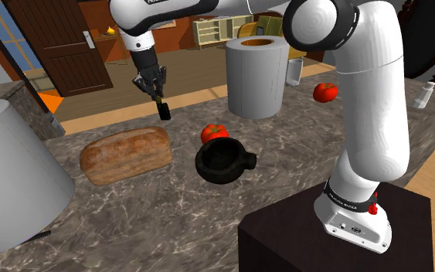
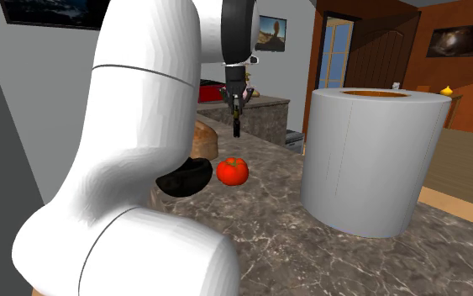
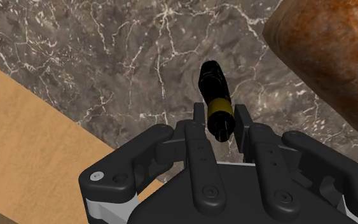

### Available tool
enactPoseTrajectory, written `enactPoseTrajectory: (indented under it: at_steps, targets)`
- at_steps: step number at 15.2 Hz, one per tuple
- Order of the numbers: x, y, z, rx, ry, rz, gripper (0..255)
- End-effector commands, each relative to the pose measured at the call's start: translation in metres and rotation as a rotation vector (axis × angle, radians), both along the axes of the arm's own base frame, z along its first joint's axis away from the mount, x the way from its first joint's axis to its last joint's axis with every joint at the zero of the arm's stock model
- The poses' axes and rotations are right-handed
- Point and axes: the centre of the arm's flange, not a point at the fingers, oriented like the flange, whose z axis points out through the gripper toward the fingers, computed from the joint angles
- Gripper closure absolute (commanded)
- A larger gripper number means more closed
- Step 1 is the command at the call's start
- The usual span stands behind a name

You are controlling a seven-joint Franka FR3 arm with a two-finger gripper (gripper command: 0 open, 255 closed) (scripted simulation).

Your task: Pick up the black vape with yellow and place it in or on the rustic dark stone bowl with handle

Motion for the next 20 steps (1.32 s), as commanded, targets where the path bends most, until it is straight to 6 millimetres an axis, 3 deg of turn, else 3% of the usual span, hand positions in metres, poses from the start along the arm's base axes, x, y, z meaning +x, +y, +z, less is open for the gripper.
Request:
enactPoseTrajectory:
  at_steps: [1,13,20]
  targets:
    - [0.0,0.001,0.012,0.0,0.0,0.0,255]
    - [0.0,0.001,0.071,0.0,0.0,0.0,255]
    - [-0.091,0.01,0.083,0.0,0.0,0.0,255]
